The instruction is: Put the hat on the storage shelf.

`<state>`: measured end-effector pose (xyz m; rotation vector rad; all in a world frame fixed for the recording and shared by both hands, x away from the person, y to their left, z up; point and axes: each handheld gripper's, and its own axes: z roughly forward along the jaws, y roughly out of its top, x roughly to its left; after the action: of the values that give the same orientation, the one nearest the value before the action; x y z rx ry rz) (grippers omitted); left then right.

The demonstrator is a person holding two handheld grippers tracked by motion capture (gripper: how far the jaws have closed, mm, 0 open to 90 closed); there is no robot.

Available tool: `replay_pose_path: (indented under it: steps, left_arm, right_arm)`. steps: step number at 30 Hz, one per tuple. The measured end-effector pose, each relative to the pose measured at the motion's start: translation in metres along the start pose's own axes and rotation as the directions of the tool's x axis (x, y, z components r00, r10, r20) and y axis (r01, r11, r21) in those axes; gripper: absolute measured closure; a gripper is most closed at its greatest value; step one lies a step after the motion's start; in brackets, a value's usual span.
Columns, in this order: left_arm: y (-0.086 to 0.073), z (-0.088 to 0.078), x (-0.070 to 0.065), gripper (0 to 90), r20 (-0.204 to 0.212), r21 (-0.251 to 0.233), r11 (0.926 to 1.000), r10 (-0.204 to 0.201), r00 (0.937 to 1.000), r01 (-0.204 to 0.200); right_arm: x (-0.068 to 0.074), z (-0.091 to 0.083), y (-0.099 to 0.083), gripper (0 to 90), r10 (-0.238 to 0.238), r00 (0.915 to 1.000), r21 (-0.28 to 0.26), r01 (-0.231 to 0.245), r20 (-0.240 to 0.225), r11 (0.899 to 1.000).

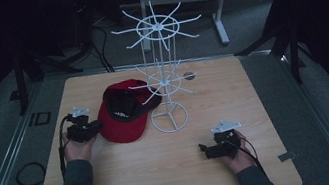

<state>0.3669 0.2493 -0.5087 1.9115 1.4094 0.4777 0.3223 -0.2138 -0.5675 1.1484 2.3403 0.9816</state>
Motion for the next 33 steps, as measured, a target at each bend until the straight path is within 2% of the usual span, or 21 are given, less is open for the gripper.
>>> replay_pose_path:
  steps: [3,4,5,6,9,11,15,18,19,20,24,26,29,30,33]
  left_arm:
    - [-0.004,-0.001,-0.004,77.9,0.064,0.011,0.9999,0.012,0.9979,-0.013]
    - [-0.004,-0.001,-0.004,76.4,0.064,0.011,0.9999,0.012,0.9979,-0.013]
    - [-0.006,0.003,-0.008,74.5,0.103,0.036,0.9989,0.026,0.9943,-0.03]
    - [-0.006,0.003,-0.008,73.3,0.103,0.036,0.9989,0.026,0.9943,-0.03]
    - [-0.006,0.014,-0.011,70.6,0.173,0.072,0.9971,0.013,0.9848,-0.026]
    - [-0.005,0.019,-0.014,69.4,0.187,0.086,0.9957,0.017,0.9823,-0.033]
    - [-0.003,0.03,-0.019,65.9,0.234,0.11,0.9934,0.008,0.9723,-0.034]
    - [-0.002,0.036,-0.021,65.2,0.247,0.126,0.9909,0.014,0.9689,-0.047]
    - [-0.002,0.041,-0.024,65.3,0.27,0.136,0.9903,-0.008,0.9629,-0.03]
    - [-0.002,0.044,-0.025,65.3,0.281,0.142,0.9895,-0.017,0.9596,-0.024]
    - [-0.002,0.05,-0.026,64.7,0.291,0.149,0.9886,-0.023,0.9563,-0.021]
    - [-0.001,0.052,-0.028,65.2,0.302,0.149,0.9885,-0.02,0.9531,-0.026]
    - [0.0,0.048,-0.028,71.6,0.326,0.124,0.9917,-0.009,0.9452,-0.033]
    - [0.0,0.048,-0.028,73.9,0.326,0.124,0.9917,-0.009,0.9452,-0.033]
    - [0.0,0.039,-0.027,76.2,0.311,0.109,0.9931,0.009,0.9505,-0.045]
  right_arm:
    - [0.0,0.0,0.0,12.1,0.0,1.0,0.0,0.0,0.0,1.0]
    - [0.0,0.0,0.0,12.1,0.0,1.0,0.0,0.0,0.0,1.0]
    - [0.0,0.0,0.0,12.2,0.0,1.0,0.0,0.0,0.0,1.0]
    - [0.0,0.0,0.0,12.2,0.0,1.0,0.0,0.0,0.0,1.0]
    - [0.0,0.0,0.0,12.1,0.0,1.0,0.0,0.0,0.0,1.0]
    - [0.0,0.0,0.0,12.1,0.0,1.0,0.0,0.0,0.0,1.0]
    - [0.0,0.0,0.0,12.2,0.0,1.0,0.0,0.0,0.0,1.0]
    - [0.0,0.0,0.0,12.1,0.0,1.0,0.0,0.0,0.0,1.0]
    - [0.0,0.0,0.0,12.1,0.0,1.0,0.0,0.0,0.0,1.0]
    - [0.0,0.0,0.0,12.1,0.0,1.0,0.0,0.0,0.0,1.0]
    - [0.0,0.0,0.0,12.1,0.0,1.0,0.0,0.0,0.0,1.0]
    - [0.0,0.0,0.0,12.1,0.0,1.0,0.0,0.0,0.0,1.0]
    - [0.0,0.0,0.0,12.1,0.0,1.0,0.0,0.0,0.0,1.0]
    - [0.0,0.0,0.0,12.1,-0.001,1.0,0.0,0.001,0.0,1.0]
    - [0.0,0.0,0.0,12.1,0.0,1.0,0.0,0.0,0.0,1.0]
